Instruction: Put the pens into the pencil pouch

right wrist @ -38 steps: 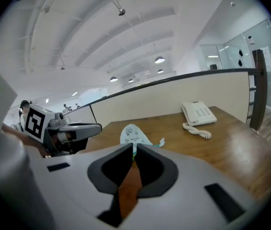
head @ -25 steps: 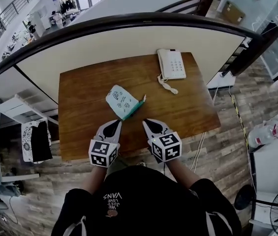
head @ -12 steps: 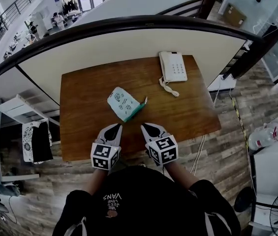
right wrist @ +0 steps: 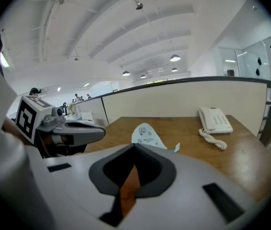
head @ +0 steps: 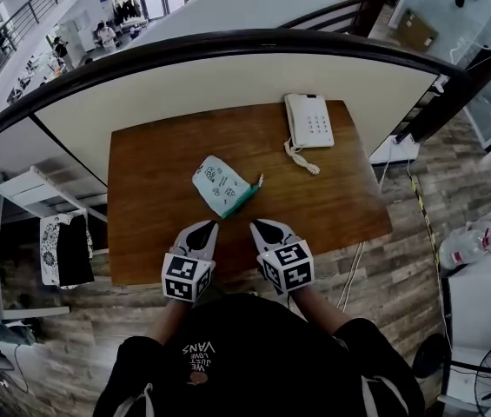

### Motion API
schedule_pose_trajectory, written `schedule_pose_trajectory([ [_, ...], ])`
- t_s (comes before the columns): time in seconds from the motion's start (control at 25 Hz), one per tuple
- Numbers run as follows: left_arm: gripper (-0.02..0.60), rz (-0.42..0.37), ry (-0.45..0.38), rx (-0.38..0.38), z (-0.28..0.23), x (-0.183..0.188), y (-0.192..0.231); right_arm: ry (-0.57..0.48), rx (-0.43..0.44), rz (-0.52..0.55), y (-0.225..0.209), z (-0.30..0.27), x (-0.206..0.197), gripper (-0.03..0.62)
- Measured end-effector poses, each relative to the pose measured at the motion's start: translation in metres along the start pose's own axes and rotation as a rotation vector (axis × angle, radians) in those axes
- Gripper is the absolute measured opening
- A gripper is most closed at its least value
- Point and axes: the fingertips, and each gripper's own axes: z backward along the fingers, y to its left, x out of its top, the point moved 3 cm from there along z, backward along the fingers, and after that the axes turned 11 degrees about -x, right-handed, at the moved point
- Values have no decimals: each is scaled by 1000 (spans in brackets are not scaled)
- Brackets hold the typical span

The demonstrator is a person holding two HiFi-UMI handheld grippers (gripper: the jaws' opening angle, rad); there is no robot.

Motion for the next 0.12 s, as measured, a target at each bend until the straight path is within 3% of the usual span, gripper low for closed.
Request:
schedule_pose_trajectory([
  [0.12,11,4,2,2,0,-1,3,5,-2,5,1,-2,0,12],
])
